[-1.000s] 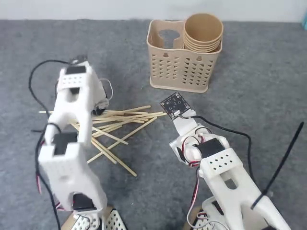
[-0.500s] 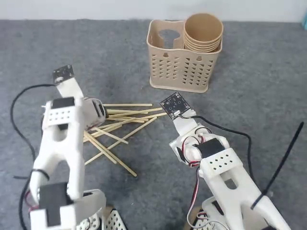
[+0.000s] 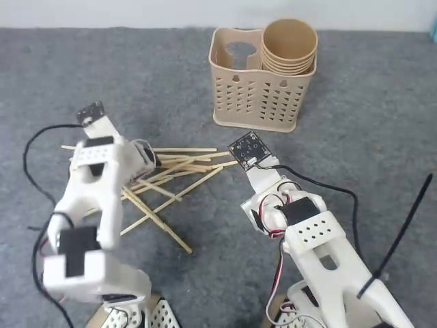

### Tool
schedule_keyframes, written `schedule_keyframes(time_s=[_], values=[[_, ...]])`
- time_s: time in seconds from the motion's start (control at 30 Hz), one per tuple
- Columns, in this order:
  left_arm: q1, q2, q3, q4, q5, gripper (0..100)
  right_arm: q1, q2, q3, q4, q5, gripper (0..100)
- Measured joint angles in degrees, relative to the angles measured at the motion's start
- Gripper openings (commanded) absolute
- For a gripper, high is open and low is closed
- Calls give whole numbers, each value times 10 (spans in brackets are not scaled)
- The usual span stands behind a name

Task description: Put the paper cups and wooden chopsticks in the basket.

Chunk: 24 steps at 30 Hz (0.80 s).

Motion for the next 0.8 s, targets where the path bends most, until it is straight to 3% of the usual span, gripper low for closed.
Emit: schedule_keyframes(time_s=[0.17,0.53,0.63,0.8], values=[[2,79,-90,34,31,271,0,0,0,0,15,9],[2,102,-111,9,35,266,0,0,0,0,20,9],[2,102,-111,6,35,209,0,0,0,0,20,9],[4,101,-111,3,38,30,0,0,0,0,20,9]])
